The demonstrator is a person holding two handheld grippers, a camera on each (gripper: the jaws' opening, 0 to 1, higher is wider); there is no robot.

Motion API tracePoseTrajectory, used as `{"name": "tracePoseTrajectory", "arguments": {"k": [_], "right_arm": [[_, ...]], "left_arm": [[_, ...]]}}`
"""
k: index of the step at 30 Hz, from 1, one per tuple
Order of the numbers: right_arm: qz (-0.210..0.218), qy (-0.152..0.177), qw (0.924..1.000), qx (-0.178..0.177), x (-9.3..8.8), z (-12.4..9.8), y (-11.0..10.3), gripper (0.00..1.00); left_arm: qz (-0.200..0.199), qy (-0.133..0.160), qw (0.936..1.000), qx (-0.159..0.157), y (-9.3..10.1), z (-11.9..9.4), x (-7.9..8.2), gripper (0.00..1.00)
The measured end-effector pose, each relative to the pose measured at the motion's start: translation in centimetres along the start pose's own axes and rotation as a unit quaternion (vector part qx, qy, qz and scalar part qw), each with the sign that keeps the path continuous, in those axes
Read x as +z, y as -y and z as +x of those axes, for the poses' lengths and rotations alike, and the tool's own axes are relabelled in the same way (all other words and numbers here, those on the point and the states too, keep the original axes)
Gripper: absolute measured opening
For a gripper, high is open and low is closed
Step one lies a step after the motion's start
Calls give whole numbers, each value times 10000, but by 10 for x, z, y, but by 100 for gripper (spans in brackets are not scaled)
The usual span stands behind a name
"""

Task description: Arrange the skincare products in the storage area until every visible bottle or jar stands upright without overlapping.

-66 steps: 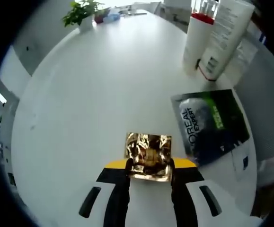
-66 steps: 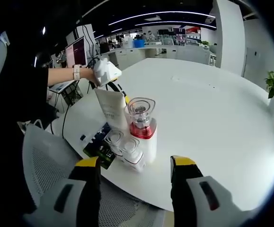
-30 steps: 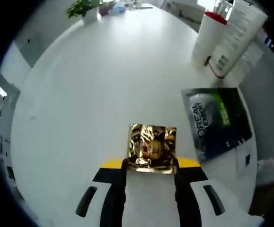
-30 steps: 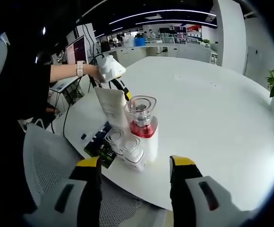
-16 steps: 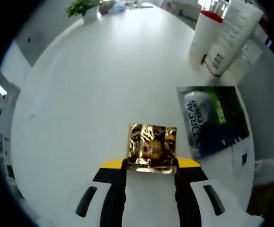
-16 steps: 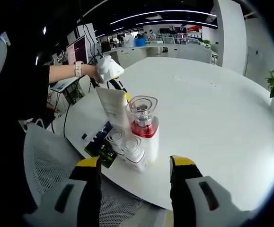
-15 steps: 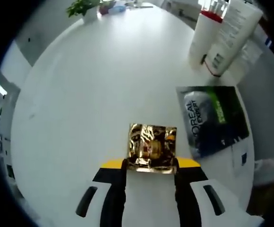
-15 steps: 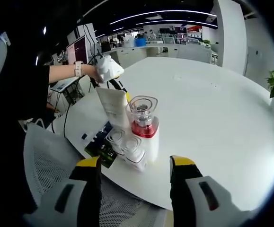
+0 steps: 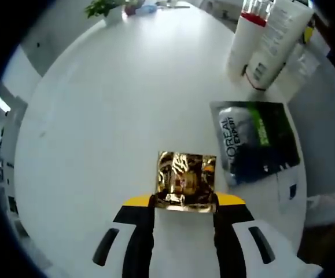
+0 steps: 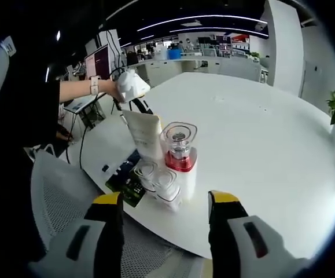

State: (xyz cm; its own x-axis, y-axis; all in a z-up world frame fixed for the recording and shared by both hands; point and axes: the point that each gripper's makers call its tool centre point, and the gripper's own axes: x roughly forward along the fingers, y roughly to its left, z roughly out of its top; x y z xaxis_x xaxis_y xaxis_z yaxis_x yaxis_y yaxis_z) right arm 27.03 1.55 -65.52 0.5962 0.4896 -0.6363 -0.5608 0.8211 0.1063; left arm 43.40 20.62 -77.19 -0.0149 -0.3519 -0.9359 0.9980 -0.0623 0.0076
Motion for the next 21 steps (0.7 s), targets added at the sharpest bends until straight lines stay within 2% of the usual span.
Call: {"name": "tracePoseTrajectory", "arguments": {"k": [21], "right_arm": [[-220, 135, 9996, 59, 14, -5, -6, 65]], "left_arm": [[-343, -97, 9993, 118, 15, -13, -23, 37]]}}
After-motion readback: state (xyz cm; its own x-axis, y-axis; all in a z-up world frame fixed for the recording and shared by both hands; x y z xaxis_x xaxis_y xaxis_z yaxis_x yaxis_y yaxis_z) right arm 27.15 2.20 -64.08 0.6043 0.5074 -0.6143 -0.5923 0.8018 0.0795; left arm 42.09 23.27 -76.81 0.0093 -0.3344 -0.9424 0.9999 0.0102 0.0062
